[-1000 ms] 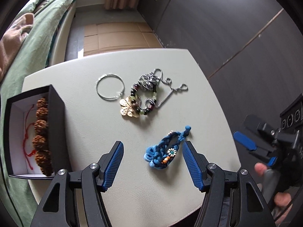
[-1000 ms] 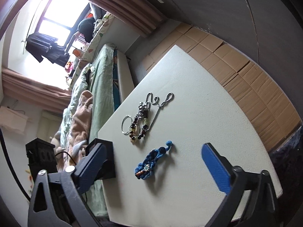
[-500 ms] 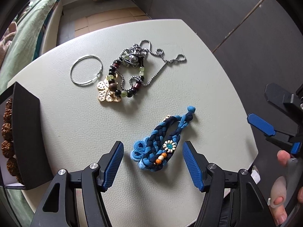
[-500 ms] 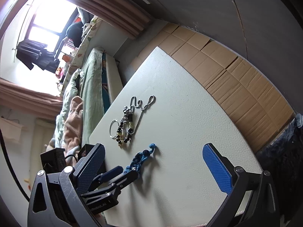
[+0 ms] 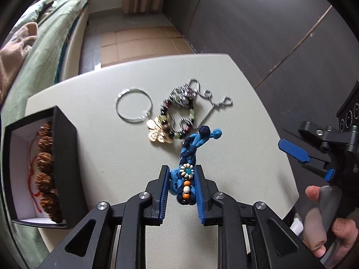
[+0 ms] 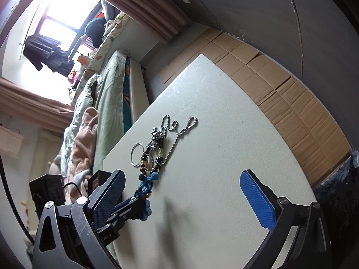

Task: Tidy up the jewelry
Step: 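Carry the blue keychain over the black box with the left gripper while the right gripper lifts the silver chain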

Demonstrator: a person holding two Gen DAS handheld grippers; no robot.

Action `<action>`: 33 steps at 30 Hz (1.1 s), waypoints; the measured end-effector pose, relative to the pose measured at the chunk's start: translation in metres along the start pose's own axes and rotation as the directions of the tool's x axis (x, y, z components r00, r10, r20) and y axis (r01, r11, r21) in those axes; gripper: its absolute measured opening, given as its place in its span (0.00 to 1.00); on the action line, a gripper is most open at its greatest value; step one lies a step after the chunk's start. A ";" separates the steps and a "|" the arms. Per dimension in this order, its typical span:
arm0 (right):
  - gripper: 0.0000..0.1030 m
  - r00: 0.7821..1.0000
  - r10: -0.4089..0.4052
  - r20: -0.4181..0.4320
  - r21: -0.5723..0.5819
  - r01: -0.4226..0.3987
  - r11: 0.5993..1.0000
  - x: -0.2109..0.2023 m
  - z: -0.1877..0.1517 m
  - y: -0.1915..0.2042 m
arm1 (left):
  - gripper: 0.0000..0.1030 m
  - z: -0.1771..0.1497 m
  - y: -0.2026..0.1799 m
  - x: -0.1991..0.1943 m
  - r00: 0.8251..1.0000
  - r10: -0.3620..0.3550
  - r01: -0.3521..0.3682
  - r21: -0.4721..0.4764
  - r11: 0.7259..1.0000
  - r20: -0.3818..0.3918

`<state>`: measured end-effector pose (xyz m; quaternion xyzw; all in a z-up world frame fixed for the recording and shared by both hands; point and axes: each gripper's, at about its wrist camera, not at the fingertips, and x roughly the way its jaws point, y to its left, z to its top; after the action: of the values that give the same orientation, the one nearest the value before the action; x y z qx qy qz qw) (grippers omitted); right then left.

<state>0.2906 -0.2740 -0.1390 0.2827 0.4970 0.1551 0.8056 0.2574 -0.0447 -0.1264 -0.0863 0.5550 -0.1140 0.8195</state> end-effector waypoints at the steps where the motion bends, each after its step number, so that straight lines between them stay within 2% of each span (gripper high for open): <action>1: 1.00 1.000 -0.005 0.001 -0.020 0.005 1.000 0.003 0.002 0.005 | 0.22 0.001 0.002 -0.005 1.000 0.000 0.001 -0.011 1.000 0.018; 5: 0.95 1.000 0.005 -0.005 -0.088 -0.006 0.996 0.015 0.010 0.025 | 0.22 0.008 0.017 -0.020 0.997 0.013 -0.007 -0.073 0.997 0.078; 7: 0.84 1.000 0.012 -0.017 -0.117 -0.014 0.993 0.021 0.013 0.033 | 0.22 0.010 0.025 -0.027 0.994 0.026 -0.015 -0.102 0.995 0.106; 10: 0.74 0.999 0.011 -0.038 -0.147 -0.017 0.989 0.033 0.017 0.042 | 0.22 0.014 0.036 -0.036 0.990 0.027 -0.008 -0.141 0.990 0.138; 17: 0.61 0.996 -0.032 -0.085 -0.192 0.015 0.981 0.069 0.031 0.057 | 0.22 0.018 0.058 -0.052 0.978 0.053 -0.006 -0.223 0.975 0.203; 19: 0.55 0.993 -0.052 -0.102 -0.200 0.030 0.979 0.079 0.033 0.059 | 0.22 0.016 0.065 -0.057 0.973 0.064 -0.008 -0.245 0.969 0.222; 24: 0.54 0.985 -0.118 -0.126 -0.245 0.085 0.966 0.101 0.038 0.067 | 0.22 0.018 0.084 -0.067 0.966 0.084 -0.009 -0.291 0.957 0.246; 29: 0.47 0.968 -0.212 -0.138 -0.316 0.160 0.935 0.120 0.036 0.079 | 0.22 0.018 0.098 -0.070 0.965 0.084 0.003 -0.329 0.944 0.250; 32: 0.34 0.952 -0.287 -0.103 -0.365 0.232 0.902 0.123 0.035 0.086 | 0.22 0.016 0.102 -0.072 0.963 0.089 0.004 -0.342 0.940 0.254; 33: 0.23 0.948 -0.305 -0.090 -0.374 0.251 0.893 0.124 0.036 0.086 | 0.22 0.016 0.102 -0.072 0.962 0.090 0.005 -0.347 0.938 0.256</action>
<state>0.3815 -0.1508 -0.1621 0.0452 0.5536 0.1461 0.8186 0.2553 0.0741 -0.0835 -0.2307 0.4521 0.0154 0.8615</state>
